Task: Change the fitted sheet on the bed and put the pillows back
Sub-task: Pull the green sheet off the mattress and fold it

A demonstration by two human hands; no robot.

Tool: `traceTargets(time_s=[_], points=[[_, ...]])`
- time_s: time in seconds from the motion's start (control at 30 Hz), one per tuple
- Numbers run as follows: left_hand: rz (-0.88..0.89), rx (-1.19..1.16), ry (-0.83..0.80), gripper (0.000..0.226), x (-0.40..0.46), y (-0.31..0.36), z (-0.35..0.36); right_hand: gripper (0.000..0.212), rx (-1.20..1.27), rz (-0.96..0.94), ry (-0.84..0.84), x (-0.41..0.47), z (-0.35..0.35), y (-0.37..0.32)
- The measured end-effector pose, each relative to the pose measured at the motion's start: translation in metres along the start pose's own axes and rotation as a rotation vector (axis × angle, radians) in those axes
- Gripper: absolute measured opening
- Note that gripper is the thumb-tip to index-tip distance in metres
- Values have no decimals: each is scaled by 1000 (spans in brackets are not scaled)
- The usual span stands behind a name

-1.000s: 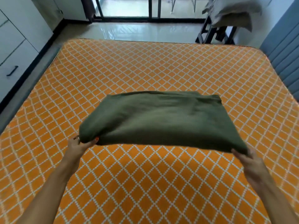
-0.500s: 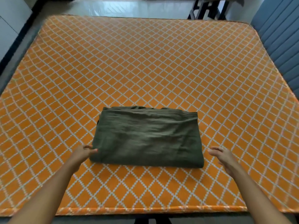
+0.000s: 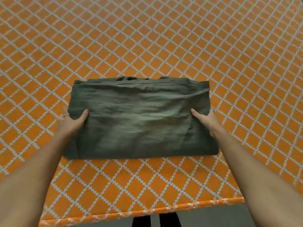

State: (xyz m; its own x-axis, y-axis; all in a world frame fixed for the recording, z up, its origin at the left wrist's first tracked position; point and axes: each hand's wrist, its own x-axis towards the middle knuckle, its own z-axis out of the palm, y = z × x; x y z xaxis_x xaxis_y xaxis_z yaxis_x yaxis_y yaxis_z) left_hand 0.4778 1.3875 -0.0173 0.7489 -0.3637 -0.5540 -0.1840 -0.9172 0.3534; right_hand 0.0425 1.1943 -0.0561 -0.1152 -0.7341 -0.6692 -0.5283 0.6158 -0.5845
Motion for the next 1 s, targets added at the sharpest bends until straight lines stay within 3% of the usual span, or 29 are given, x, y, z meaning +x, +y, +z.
traceTargets(time_s=[0.1,0.2,0.33,0.47,0.53,0.63,0.7,0.77,0.8,0.87,0.93,1.0], points=[[-27,-79,-10,112,20,-13,20,130,-145,10,66,8,17,5],[-31,-37,91,100,6,-6,33,114,-348,54,176,-16,34,-14],[-87,-21,252,97,-8,4,43,102,-427,21,263,-21,43,-15],[-108,-14,271,102,-3,2,40,103,-394,-21,285,-14,40,-7],[-86,-7,241,93,5,-1,33,101,-159,-6,218,-10,30,-10],[-71,-187,65,74,12,-2,16,58,147,73,8,-3,13,-19],[-120,-350,-148,62,14,0,3,59,193,143,-133,5,3,-20],[-150,-434,-325,73,13,-1,-10,64,203,176,-218,8,-1,-22],[-134,-457,-351,76,8,-1,-16,55,221,180,-247,3,-2,-25],[-61,-539,-326,57,-9,3,-22,35,267,151,-260,-7,-6,-32],[-9,-626,-276,37,-38,8,-27,31,296,100,-267,-26,-10,-42],[38,-653,-232,44,-71,6,-42,35,296,36,-281,-49,-17,-53]])
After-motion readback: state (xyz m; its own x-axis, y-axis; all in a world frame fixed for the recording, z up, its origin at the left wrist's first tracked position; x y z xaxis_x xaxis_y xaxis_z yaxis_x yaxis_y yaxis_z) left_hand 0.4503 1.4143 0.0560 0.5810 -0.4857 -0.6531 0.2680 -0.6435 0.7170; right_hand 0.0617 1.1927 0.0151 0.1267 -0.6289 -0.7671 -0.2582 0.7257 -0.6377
